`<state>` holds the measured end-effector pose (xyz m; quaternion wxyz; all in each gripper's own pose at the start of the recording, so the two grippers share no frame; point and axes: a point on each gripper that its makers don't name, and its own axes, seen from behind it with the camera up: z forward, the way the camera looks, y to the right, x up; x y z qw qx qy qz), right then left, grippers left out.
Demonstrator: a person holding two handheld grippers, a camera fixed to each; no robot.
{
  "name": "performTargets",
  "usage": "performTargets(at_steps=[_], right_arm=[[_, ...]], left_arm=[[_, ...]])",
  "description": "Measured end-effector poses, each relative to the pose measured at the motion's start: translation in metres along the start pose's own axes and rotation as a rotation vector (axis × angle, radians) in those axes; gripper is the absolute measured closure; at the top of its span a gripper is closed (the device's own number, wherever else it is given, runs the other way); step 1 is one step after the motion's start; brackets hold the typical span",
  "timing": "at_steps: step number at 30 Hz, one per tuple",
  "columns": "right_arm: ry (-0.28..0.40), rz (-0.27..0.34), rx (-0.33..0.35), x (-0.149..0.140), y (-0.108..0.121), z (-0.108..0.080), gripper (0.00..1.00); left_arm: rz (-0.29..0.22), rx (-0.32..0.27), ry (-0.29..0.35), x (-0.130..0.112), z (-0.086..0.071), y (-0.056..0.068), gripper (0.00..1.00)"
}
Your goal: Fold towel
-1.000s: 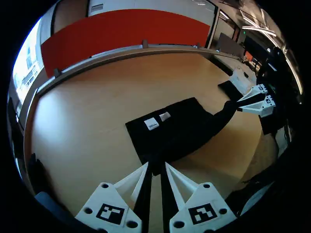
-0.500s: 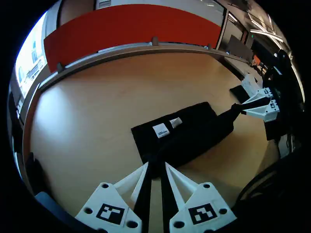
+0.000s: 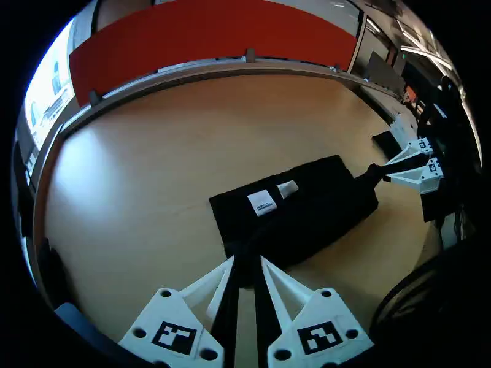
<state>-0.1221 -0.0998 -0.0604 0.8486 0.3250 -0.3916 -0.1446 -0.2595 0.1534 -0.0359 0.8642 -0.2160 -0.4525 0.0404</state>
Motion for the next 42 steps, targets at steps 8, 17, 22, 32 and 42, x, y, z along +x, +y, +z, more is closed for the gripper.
performTargets(at_steps=[8, 17, 22, 32, 42], right_arm=[[-0.023, 0.029, 0.002, -0.007, 0.008, 0.02, 0.87], [-0.038, 0.048, -0.005, -0.01, 0.014, 0.036, 0.87], [-0.043, 0.056, -0.015, -0.012, 0.016, 0.041, 0.86], [-0.058, 0.077, -0.044, -0.019, 0.023, 0.05, 0.77], [-0.062, 0.065, -0.093, -0.018, 0.034, 0.053, 0.48]], left_arm=[[-0.011, 0.017, -0.006, 0.0, 0.02, -0.005, 0.86], [-0.01, 0.039, -0.02, 0.002, 0.039, -0.013, 0.85], [-0.015, 0.032, -0.017, 0.003, 0.046, -0.014, 0.83], [-0.028, 0.031, 0.003, 0.006, 0.055, -0.019, 0.7], [-0.017, 0.053, 0.005, 0.006, 0.057, -0.027, 0.56]])
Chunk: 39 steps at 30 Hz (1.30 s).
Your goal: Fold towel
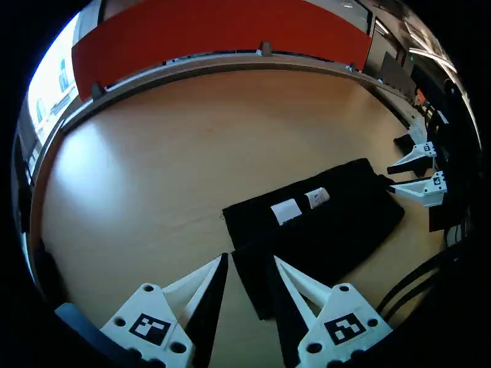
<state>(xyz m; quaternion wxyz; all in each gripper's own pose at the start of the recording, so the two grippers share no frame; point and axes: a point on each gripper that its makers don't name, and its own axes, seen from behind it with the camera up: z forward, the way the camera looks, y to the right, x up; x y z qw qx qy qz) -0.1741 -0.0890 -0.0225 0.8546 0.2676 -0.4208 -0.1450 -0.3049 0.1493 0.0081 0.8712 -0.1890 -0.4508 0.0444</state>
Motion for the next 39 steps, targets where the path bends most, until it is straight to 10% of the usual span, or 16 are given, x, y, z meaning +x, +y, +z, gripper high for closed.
performTargets(at_steps=[8, 16, 39], right_arm=[[0.001, -0.008, -0.008, 0.001, 0.003, 0.0, 0.38], [0.008, -0.022, -0.016, 0.002, 0.005, 0.0, 0.06], [0.029, -0.059, 0.027, 0.02, -0.02, 0.008, 0.06]], left_arm=[[0.019, 0.005, 0.002, 0.0, -0.002, -0.003, 0.55], [0.008, -0.016, 0.006, 0.001, -0.006, -0.001, 0.03], [-0.036, 0.032, 0.0, -0.022, -0.027, -0.017, 0.03]])
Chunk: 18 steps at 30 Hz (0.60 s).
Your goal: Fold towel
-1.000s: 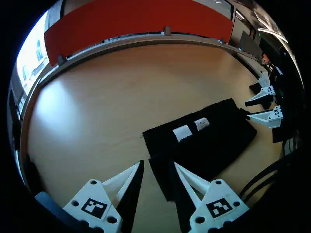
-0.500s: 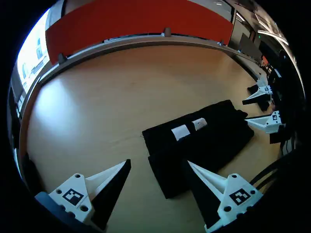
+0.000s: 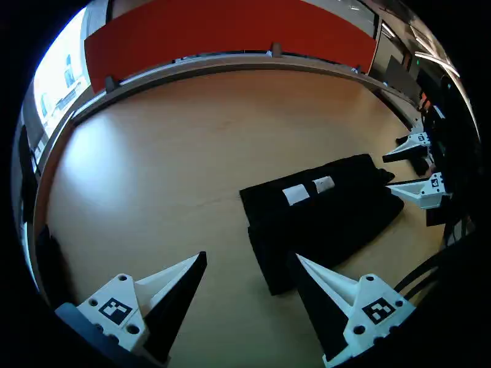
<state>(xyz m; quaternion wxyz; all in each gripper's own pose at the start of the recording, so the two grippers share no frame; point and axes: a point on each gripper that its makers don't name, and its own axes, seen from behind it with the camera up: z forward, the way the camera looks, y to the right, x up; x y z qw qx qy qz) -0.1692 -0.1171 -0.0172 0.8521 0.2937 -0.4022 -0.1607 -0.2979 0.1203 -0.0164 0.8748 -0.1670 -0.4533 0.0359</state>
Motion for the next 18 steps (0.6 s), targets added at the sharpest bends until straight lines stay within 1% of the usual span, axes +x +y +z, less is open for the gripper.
performTargets(at_steps=[5, 18], right_arm=[[0.001, -0.015, 0.017, 0.006, -0.01, 0.005, 0.06], [0.005, -0.054, 0.066, 0.027, -0.041, 0.023, 0.06]], left_arm=[[-0.019, 0.021, 0.005, -0.008, -0.01, -0.008, 0.03], [-0.1, 0.071, 0.009, -0.037, -0.037, -0.032, 0.03]])
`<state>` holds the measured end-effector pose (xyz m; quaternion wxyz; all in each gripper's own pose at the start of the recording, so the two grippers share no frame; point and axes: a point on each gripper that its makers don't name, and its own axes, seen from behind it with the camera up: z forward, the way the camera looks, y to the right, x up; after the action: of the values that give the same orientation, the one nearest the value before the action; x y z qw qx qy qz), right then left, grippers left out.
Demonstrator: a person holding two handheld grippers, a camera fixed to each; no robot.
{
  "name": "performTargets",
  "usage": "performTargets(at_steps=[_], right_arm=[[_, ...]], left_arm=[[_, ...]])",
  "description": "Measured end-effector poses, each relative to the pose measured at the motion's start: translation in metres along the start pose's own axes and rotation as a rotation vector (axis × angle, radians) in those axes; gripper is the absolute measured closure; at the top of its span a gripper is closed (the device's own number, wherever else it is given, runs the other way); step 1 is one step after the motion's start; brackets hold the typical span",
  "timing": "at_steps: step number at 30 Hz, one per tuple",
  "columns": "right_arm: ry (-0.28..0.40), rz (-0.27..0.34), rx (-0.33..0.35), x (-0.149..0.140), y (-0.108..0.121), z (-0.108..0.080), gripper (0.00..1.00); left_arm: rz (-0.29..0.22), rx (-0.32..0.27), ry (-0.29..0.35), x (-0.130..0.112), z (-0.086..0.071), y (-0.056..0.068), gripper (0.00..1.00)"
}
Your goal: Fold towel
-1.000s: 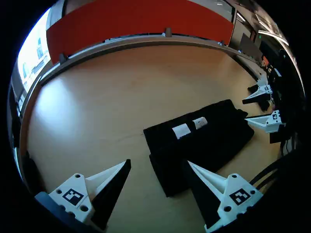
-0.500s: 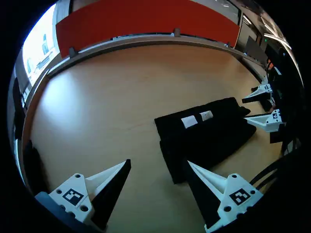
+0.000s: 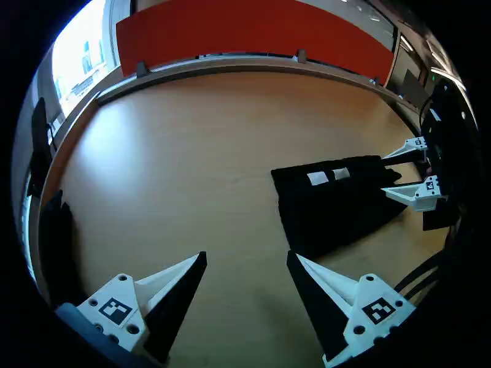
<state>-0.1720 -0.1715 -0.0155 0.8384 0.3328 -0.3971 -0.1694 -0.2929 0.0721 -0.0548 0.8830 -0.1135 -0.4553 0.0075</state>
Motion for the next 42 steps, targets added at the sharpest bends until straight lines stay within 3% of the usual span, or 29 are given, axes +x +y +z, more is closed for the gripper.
performTargets(at_steps=[11, 42], right_arm=[[0.003, -0.035, 0.031, 0.016, -0.022, 0.015, 0.06], [-0.01, -0.044, 0.013, 0.024, -0.008, 0.03, 0.06]], left_arm=[[-0.039, 0.022, 0.003, -0.015, -0.014, -0.017, 0.03], [-0.043, 0.022, 0.003, -0.018, -0.016, -0.018, 0.03]])
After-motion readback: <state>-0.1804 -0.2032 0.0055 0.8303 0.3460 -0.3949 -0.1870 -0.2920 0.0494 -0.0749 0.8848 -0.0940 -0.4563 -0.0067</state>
